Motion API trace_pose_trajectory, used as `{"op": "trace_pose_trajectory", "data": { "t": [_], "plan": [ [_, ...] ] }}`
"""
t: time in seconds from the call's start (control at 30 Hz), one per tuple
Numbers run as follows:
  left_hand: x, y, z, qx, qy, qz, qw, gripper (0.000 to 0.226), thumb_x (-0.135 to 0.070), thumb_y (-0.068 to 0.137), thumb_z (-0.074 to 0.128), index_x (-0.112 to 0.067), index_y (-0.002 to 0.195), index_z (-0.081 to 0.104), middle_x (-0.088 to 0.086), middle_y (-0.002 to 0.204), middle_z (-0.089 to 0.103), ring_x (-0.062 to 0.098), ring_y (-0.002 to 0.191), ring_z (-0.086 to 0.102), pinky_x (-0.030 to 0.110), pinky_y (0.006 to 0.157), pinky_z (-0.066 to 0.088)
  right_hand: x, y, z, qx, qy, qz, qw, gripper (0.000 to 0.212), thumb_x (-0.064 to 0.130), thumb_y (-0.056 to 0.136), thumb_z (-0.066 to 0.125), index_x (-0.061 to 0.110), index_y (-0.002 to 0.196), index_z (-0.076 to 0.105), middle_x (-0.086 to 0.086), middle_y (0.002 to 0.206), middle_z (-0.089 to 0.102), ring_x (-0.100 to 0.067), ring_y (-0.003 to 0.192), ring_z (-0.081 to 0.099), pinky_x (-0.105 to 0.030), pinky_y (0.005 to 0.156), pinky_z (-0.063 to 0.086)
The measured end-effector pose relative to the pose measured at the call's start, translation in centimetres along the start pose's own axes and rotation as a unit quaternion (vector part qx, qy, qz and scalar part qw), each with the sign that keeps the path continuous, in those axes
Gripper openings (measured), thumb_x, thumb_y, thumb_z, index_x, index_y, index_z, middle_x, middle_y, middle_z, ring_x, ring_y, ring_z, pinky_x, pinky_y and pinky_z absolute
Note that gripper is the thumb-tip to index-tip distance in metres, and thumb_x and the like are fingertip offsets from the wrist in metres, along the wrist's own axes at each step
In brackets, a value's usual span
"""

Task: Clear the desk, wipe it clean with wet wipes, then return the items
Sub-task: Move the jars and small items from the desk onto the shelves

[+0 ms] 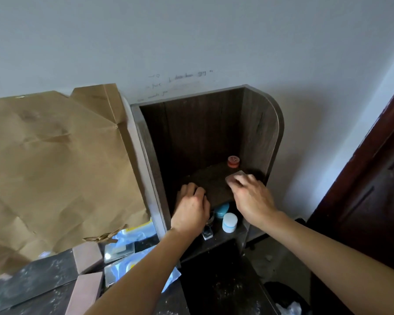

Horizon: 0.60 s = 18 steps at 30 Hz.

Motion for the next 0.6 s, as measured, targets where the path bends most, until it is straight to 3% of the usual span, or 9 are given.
{"op": "trace_pose_trajectory", "data": {
  "t": [0.1,0.3,0.5,0.6],
  "plan": [
    [-0.2,0.0,0.0,0.009,0.023,0.003,1.000,0.034,-0.026,0.078,0.036,-0.007,0.083,0.065,0.013,0.088,0.057,0.032,0.083,0.053,0.042,0.073,0.048,-0.7,1.5,0.4,0.015,0.012,0.035,0.999,0.048,0.009,0.090,0.048,0.020,0.137,0.046,-0.005,0.138,0.047,-0.029,0.118,0.042,-0.037,0.092,0.041],
    [-0.2,-0.4,0.0,0.043,0.032,0.001,0.999,0.022,-0.016,0.084,0.052,-0.004,0.098,0.063,0.016,0.102,0.056,0.033,0.096,0.049,0.044,0.084,0.045,-0.7,2.1,0.3,0.011,0.082,0.048,0.995,0.038,0.020,0.093,0.049,0.018,0.131,0.053,-0.007,0.132,0.052,-0.031,0.113,0.046,-0.043,0.090,0.043],
    [-0.9,-5.0,-2.2,0.020,0.006,0.043,0.999,0.030,-0.022,0.081,0.040,-0.007,0.092,0.063,0.010,0.096,0.057,0.029,0.086,0.052,0.042,0.073,0.048,-0.2,-1.6,-1.1,-0.091,0.156,0.015,0.984,0.028,0.016,0.083,0.064,0.012,0.111,0.065,-0.007,0.110,0.061,-0.030,0.101,0.056,-0.044,0.079,0.049],
    [-0.4,-9.4,-3.2,-0.004,-0.006,0.038,0.999,0.022,-0.015,0.080,0.045,-0.007,0.092,0.061,0.009,0.095,0.057,0.028,0.083,0.051,0.039,0.071,0.046,1.2,-4.3,-1.3,-0.112,0.198,-0.032,0.973,0.024,0.014,0.082,0.066,0.012,0.106,0.066,-0.002,0.097,0.064,-0.023,0.090,0.061,-0.036,0.069,0.053]
  ]
}}
Point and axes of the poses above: each hand's wrist, its own y-axis towards the middle knuckle, its own z-axis out of the palm, x = y × z, the point moved 4 cm from there along y, towards the middle knuckle
